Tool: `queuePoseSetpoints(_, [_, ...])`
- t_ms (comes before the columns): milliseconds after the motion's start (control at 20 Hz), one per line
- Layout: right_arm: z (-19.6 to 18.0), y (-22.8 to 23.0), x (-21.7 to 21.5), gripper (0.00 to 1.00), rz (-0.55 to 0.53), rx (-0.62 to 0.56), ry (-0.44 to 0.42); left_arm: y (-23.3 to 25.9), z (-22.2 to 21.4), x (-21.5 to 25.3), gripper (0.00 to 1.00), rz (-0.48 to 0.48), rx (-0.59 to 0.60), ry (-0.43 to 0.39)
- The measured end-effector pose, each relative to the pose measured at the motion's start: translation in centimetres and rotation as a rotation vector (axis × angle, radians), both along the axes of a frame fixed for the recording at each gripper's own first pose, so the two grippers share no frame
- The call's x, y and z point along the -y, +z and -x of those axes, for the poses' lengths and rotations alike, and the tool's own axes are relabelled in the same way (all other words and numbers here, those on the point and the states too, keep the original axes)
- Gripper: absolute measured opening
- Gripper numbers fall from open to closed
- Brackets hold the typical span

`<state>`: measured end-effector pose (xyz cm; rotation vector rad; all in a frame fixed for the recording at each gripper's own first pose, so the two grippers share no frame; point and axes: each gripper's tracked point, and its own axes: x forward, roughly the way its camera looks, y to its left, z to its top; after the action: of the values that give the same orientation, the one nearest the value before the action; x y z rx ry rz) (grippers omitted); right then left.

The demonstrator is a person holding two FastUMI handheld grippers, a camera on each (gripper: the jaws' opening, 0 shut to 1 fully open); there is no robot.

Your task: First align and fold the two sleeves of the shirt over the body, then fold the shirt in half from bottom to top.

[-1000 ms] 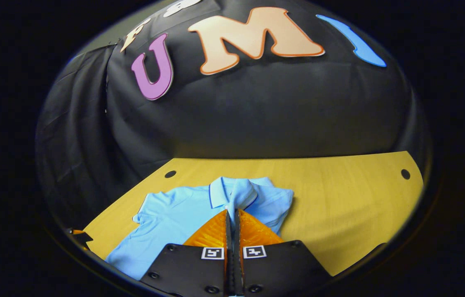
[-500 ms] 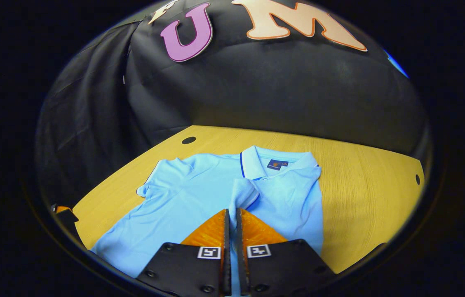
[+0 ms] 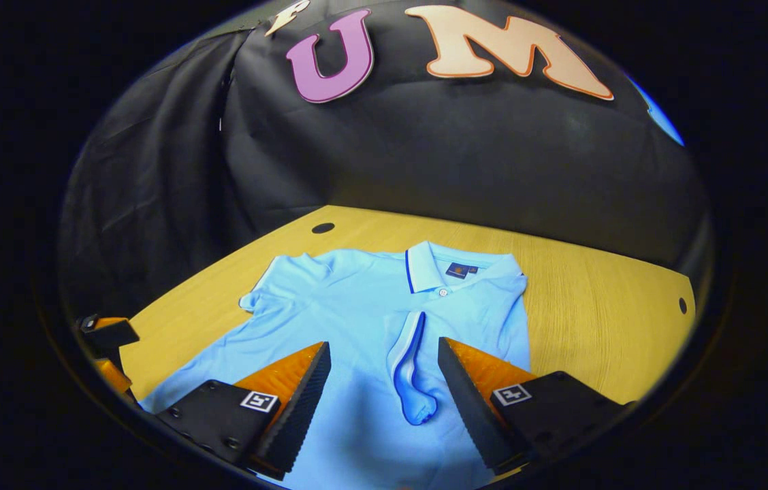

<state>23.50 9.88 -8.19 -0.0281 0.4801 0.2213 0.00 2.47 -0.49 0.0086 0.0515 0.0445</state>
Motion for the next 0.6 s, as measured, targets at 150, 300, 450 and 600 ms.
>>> queuePoseSetpoints(150, [3.3,2.4,0.9,0.96,0.027,0.084,0.011,0.3,-0.3,-1.7,0.94,-0.014,0.007,0.041])
queuePoseSetpoints(300, [7.5,4.7,2.2,0.98,0.059,0.168,0.007,0.5,-1.5,-4.1,0.94,-0.043,-0.032,0.086])
queuePoseSetpoints(450, [12.0,6.0,3.2,0.98,0.007,0.232,-0.003,1.4,-3.1,-6.2,0.93,-0.081,-0.067,0.128])
queuePoseSetpoints(600, [15.9,5.9,6.0,0.98,0.002,0.26,-0.055,1.8,-5.3,-7.3,0.93,-0.132,-0.106,0.138])
